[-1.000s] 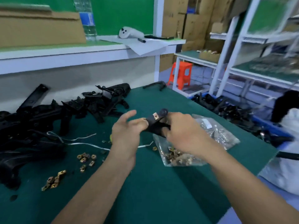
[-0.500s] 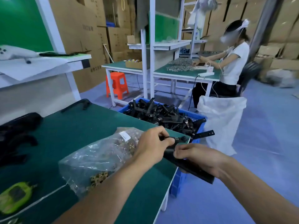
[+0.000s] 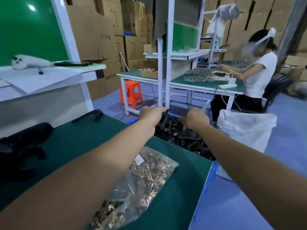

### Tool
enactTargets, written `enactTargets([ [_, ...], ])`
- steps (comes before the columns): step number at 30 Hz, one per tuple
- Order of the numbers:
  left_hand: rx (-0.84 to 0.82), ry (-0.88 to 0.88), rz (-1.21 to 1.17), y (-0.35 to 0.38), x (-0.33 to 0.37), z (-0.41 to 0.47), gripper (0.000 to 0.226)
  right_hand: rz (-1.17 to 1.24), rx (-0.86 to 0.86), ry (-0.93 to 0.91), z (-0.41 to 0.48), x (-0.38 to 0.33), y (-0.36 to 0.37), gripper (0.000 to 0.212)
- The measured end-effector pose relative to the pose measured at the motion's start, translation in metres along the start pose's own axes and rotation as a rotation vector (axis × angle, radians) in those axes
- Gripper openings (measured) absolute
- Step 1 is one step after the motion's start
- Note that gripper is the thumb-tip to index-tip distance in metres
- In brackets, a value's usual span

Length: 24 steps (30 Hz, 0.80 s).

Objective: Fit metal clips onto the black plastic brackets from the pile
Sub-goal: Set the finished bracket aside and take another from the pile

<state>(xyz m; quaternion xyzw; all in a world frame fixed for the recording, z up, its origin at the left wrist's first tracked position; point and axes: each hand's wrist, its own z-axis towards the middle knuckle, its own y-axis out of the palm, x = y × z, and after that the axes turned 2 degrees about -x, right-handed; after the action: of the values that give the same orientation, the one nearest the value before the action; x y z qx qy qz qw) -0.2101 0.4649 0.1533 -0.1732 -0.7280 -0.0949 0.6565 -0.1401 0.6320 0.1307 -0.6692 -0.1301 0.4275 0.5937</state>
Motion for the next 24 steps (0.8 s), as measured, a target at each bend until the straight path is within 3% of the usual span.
enactTargets([
  [2, 0.072, 0.138, 0.08, -0.035, -0.001, -0.007, 0.056, 0.244, 0.035, -0.066, -0.013, -0.038, 0.032, 0.035],
  [4, 0.142, 0.188, 0.042, -0.074, -0.007, -0.018, 0.041, 0.465, -0.001, -0.141, -0.033, -0.081, 0.06, 0.029],
  [8, 0.311, 0.23, -0.011, -0.15, -0.027, -0.054, 0.028, 0.618, -0.169, -0.252, -0.085, -0.161, 0.097, 0.015],
  [10, 0.378, 0.245, -0.002, -0.188, -0.035, -0.075, 0.031, 0.614, -0.273, -0.331, -0.113, -0.199, 0.108, 0.011],
  [16, 0.669, 0.245, 0.117, -0.319, -0.073, -0.151, 0.033, 0.548, -0.565, -0.568, -0.208, -0.297, 0.141, 0.032],
  [21, 0.883, 0.054, 0.267, -0.423, -0.119, -0.223, 0.039, 0.44, -0.732, -0.693, -0.268, -0.356, 0.185, 0.018],
  [24, 0.955, -0.009, 0.331, -0.462, -0.145, -0.263, 0.034, 0.323, -0.794, -0.753, -0.291, -0.384, 0.209, 0.026],
])
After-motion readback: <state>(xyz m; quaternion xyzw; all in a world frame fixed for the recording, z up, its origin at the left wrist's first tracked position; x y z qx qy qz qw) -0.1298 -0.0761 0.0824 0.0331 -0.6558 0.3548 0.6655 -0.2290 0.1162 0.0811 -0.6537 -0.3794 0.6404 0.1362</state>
